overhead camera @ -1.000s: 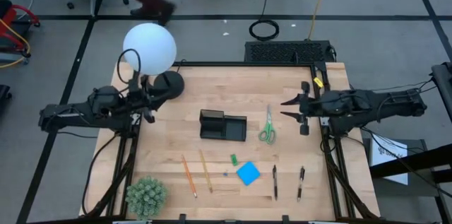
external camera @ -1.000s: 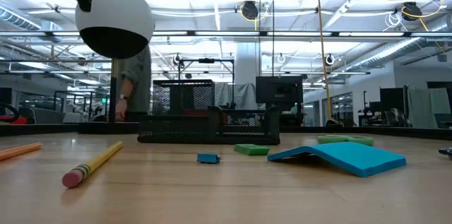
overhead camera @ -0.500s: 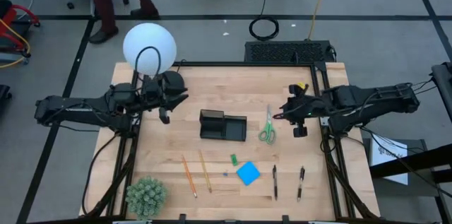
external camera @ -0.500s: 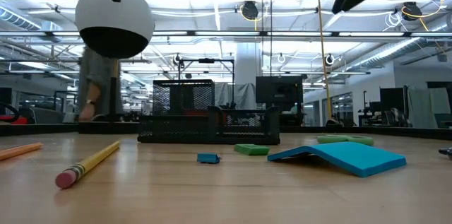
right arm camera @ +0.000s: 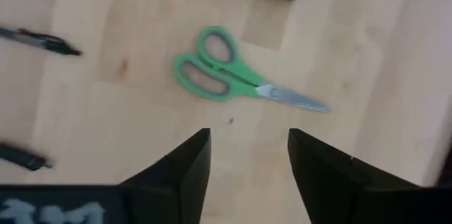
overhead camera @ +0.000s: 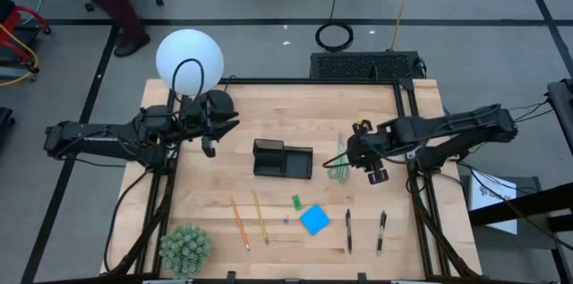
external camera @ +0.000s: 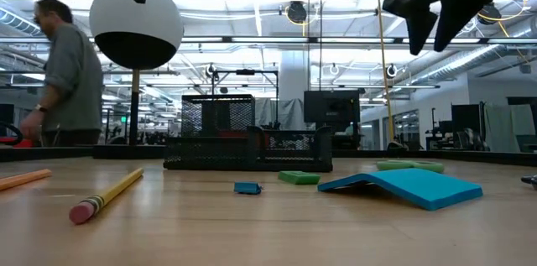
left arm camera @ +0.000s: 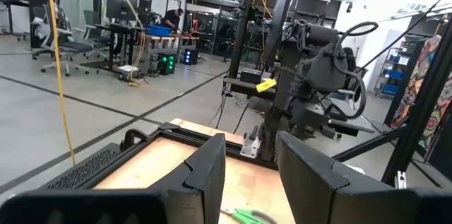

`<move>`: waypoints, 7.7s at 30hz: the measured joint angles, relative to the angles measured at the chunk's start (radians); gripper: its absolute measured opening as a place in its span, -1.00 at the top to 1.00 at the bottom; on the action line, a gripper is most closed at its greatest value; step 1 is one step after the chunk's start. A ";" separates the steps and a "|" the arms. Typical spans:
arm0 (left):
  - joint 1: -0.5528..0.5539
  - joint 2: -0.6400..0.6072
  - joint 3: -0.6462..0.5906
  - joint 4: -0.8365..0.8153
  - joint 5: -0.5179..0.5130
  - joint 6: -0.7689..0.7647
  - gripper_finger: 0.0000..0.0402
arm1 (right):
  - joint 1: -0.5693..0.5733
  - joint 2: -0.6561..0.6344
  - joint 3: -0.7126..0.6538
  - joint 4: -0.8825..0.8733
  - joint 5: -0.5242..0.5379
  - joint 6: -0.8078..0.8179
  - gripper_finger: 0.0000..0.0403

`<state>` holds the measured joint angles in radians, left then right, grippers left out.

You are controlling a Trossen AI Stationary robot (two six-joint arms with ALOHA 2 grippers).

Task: Pick and place office supplies into organizer
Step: Put the green scissors into the black desk organizer

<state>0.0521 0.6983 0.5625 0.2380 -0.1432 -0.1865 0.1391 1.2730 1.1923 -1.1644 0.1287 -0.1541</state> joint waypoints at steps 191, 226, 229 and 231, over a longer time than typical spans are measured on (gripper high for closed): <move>0.000 0.000 0.000 0.007 0.056 0.024 0.35 | -0.045 0.371 -0.003 0.299 -0.181 -0.112 0.96; -0.002 0.000 0.000 0.010 0.106 0.030 0.35 | -0.046 0.159 0.220 0.661 -0.129 -0.048 0.96; -0.002 -0.001 0.000 0.025 0.136 0.037 0.35 | -0.049 0.141 0.220 0.726 -0.129 -0.041 0.96; -0.002 -0.002 0.000 0.040 0.169 0.048 0.35 | -0.054 0.141 0.220 0.751 -0.129 -0.040 0.96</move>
<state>0.0502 0.6967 0.5621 0.2779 0.0254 -0.1384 0.0854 1.4141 1.4124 -0.4134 -0.0005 -0.1944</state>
